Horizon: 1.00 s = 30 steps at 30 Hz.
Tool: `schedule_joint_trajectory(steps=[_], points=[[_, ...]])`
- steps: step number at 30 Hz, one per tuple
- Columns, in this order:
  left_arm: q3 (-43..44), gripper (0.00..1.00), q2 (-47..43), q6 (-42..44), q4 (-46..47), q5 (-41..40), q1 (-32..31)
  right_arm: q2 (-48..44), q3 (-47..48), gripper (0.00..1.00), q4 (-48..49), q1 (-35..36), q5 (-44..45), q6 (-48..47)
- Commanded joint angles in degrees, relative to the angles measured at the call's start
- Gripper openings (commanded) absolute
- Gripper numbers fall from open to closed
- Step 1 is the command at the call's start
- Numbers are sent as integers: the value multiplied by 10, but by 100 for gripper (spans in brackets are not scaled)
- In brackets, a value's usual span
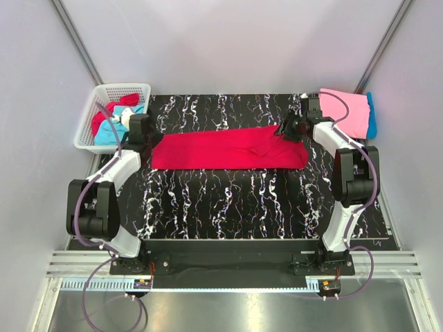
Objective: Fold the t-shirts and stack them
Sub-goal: Fold the tshirt
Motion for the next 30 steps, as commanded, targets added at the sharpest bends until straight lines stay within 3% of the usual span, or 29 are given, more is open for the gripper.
schedule_joint_trajectory(steps=[1,9,30], points=[[50,18,36,2,-35,110,-19,-30,-16,52,16,-1,-53,16],[83,18,92,-33,-59,196,-59,-1,-24,48,18,9,-140,36],[98,18,106,-15,-89,176,-94,38,-92,43,55,51,-149,84]])
